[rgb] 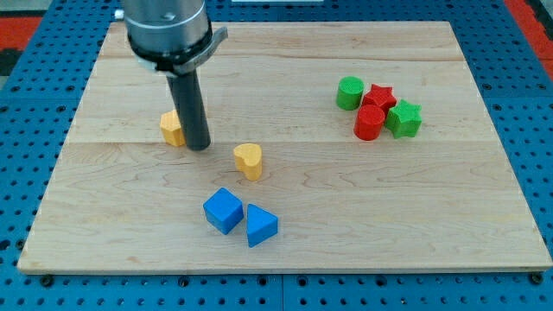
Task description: Slide the yellow hexagon to center
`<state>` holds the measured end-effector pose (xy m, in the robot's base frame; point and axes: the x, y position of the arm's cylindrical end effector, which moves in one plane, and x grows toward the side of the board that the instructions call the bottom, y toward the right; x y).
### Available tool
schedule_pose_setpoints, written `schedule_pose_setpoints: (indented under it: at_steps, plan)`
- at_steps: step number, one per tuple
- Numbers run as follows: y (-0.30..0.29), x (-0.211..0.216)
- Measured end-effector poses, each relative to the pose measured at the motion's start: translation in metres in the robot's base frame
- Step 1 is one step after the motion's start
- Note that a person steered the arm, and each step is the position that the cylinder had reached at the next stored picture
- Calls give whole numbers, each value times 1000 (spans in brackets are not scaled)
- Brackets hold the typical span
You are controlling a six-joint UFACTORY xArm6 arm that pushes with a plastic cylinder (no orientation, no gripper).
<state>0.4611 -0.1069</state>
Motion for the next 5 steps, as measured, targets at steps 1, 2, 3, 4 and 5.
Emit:
schedule_pose_setpoints:
  at_steps: [1,2,3,4,5]
  plan:
    - [-56,0]
    - [-73,-39]
    - [20,-51]
    - [-15,-38]
    - [21,-26]
